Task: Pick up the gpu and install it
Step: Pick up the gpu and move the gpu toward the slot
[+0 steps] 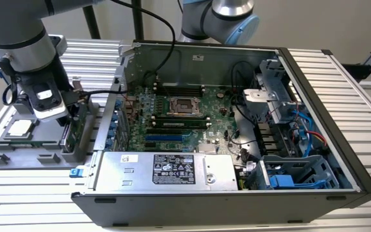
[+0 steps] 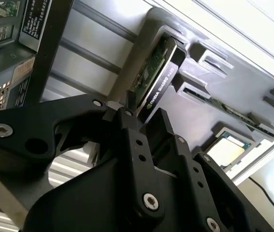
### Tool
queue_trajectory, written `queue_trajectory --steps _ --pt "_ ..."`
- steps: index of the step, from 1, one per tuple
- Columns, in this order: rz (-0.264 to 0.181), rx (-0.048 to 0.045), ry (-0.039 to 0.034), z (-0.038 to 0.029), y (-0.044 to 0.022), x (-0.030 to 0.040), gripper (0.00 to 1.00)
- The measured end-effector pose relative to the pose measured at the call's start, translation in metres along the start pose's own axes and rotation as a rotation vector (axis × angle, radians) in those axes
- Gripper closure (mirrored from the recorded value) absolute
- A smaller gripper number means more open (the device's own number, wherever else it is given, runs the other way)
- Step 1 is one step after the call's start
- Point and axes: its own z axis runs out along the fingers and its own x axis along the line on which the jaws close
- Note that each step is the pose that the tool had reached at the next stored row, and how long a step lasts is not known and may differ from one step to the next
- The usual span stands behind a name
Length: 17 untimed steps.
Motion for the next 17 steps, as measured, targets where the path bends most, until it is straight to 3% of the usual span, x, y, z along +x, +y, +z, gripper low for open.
queue_trajectory --steps 17 --pt "0.000 0.0001 0.0001 0.0110 -0.0005 0.0004 0.00"
